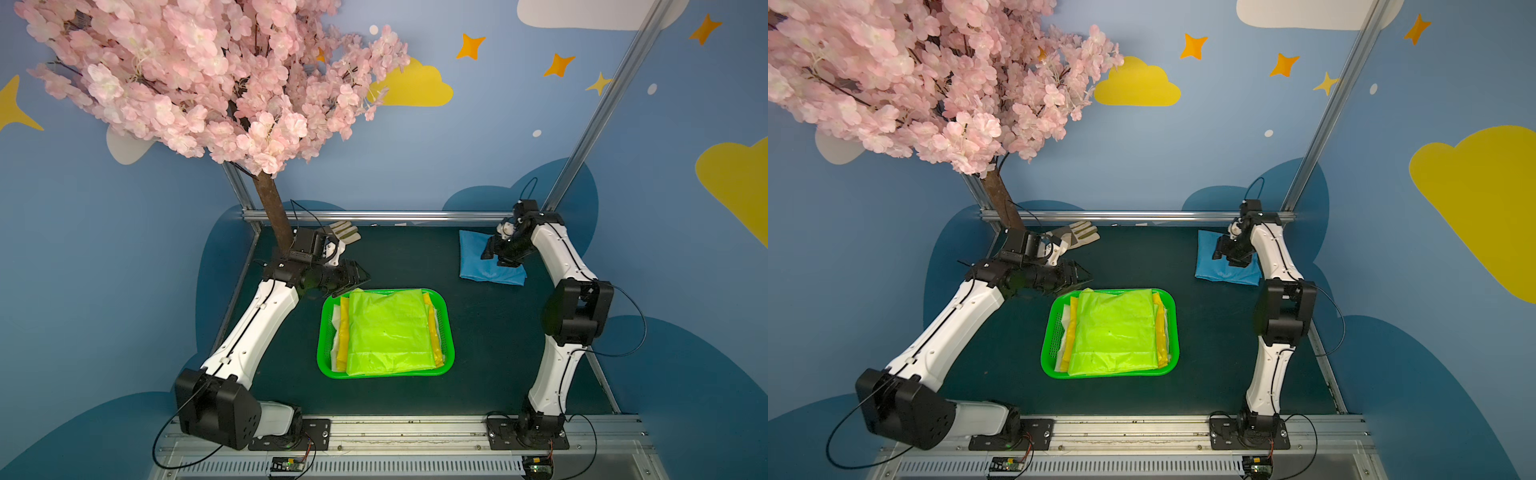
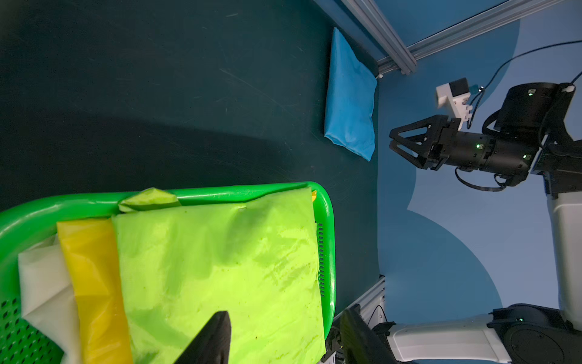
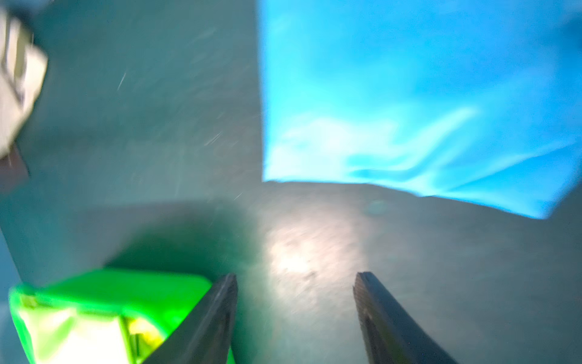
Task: Put the folded raincoat in the basket
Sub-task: Move the raincoat to the center of the board.
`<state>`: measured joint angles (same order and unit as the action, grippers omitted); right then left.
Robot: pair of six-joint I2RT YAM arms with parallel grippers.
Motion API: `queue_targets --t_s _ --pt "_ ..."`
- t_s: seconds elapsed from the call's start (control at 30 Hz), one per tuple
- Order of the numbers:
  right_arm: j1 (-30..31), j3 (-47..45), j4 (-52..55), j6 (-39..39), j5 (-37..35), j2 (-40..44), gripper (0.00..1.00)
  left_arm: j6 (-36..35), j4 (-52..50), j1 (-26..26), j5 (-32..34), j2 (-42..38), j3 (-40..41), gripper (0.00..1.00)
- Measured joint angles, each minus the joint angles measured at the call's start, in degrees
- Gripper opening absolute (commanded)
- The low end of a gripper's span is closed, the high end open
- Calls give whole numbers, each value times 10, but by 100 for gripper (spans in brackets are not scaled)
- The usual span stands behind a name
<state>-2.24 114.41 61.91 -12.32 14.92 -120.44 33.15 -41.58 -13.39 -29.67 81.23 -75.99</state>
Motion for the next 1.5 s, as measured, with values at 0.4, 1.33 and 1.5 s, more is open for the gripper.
queue_targets --t_s 0.4,1.33,1.5 --pt "-121 166 -2 -59 5 -203 67 -30 5 2 -38 127 -41 59" --pt "-103 73 -57 -55 156 -221 18 -43 26 32 -114 318 -249 59" --pt "-50 9 -75 -36 179 -189 18 -50 24 8 -130 437 -364 59"
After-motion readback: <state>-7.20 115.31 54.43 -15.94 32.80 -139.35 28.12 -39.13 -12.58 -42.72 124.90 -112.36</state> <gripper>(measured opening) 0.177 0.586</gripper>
